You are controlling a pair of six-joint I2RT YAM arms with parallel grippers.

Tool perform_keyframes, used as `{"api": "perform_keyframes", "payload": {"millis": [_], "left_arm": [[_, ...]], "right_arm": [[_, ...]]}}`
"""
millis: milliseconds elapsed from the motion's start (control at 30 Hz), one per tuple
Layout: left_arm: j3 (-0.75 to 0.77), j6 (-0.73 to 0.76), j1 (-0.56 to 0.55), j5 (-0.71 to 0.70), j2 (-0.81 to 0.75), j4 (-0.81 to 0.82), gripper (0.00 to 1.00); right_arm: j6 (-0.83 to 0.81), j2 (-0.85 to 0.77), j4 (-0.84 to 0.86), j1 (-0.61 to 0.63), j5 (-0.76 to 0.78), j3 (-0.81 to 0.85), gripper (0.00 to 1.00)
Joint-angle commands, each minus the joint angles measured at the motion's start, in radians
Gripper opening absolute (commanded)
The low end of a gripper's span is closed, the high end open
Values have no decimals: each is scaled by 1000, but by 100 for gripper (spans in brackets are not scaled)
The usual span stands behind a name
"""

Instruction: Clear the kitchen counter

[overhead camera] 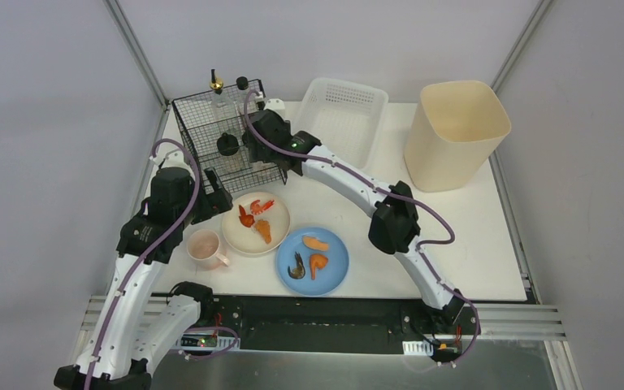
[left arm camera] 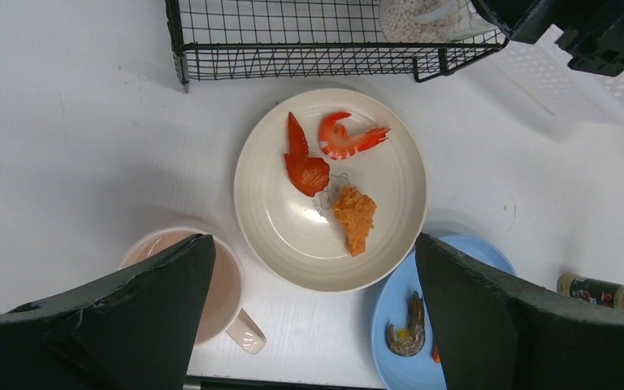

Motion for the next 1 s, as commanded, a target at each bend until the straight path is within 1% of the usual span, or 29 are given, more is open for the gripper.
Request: {"api": "perform_keyframes", "payload": {"millis": [0, 167, 267, 300, 400, 500, 600, 700, 933, 967], "left_arm": [[-10, -14, 18, 27, 7, 29, 98], [-13, -14, 22, 31, 10, 31, 98], [-13, -13, 23, 35, 16, 33, 98], [-13, -11, 24, 35, 16, 32, 98], [-14, -12, 24, 34, 19, 33, 97], [-15, -6, 24, 35, 22, 33, 98], [-17, -2, 24, 45, 24, 35, 100], [-19, 8, 24, 71, 28, 43, 100], [-23, 55, 4, 126, 4, 78, 100], [-22, 58, -2, 158, 6, 79, 100]], "right_arm": [[-3, 42, 44, 2, -10, 67, 39], [-3, 59, 41, 2, -14, 65, 47], [-4, 65, 43, 3, -23, 62, 55], [-5, 67, 44, 3, -28, 61, 58], [-1, 62, 44, 4, -57, 58, 72], [-1, 43, 51, 5, -71, 50, 81], [-12, 9, 57, 9, -66, 29, 85], [-22, -56, 60, 13, -62, -18, 87], [-47, -310, 177, 39, -8, -318, 90], [-51, -343, 183, 43, 2, -356, 90]]}}
